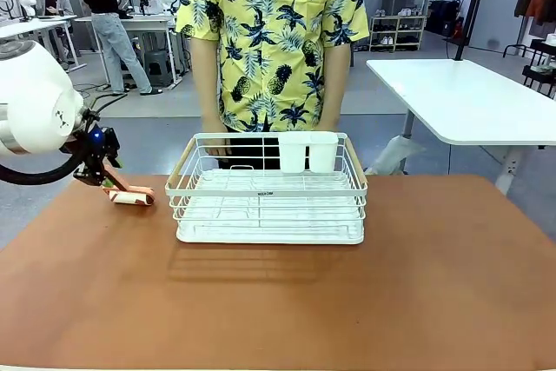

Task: Clean the table.
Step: Place the Lint Roller down when the Dish drying rack is positioned in the middle of the table.

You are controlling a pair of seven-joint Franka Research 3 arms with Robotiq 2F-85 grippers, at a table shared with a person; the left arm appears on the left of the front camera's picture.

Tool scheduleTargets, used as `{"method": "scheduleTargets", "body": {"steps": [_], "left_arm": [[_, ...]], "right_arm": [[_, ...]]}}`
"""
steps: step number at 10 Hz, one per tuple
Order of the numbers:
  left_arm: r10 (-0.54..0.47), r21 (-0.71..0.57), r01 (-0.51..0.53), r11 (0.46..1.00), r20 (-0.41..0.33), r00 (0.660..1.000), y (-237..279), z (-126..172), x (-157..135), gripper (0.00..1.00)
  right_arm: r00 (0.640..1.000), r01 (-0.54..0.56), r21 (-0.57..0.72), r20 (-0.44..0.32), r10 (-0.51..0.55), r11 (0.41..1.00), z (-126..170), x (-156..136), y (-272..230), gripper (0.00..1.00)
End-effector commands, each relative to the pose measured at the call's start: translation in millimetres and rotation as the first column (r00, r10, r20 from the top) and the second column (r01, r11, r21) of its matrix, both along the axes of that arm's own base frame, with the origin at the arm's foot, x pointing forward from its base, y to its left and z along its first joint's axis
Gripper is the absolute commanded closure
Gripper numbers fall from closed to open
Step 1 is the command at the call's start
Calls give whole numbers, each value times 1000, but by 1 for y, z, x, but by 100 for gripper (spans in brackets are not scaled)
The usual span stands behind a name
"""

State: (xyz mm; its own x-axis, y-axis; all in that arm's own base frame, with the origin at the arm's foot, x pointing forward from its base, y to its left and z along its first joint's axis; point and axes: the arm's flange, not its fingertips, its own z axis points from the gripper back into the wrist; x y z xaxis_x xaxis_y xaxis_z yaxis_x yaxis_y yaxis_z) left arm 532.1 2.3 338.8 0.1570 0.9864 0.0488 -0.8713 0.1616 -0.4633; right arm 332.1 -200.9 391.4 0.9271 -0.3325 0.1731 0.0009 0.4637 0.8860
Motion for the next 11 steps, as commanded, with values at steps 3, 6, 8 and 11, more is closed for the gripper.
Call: {"method": "scheduleTargets", "body": {"steps": [3, 6, 8, 11], "left_arm": [[61, 64, -53, 996, -125, 990, -19, 38, -24, 0], [111, 69, -99, 993, -213, 971, -15, 60, -22, 0], [72, 42, -64, 997, -252, 965, -7, 58, -10, 0], [75, 66, -62, 996, -204, 976, -13, 57, -27, 0]], "right_arm": [[1000, 4, 17, 14, -4, 1000, 2, -2, 2, 0], [1000, 4, 17, 14, -4, 1000, 2, -2, 2, 0], [1000, 4, 17, 14, -4, 1000, 2, -2, 2, 0], [1000, 4, 17, 14, -4, 1000, 2, -2, 2, 0]]}}
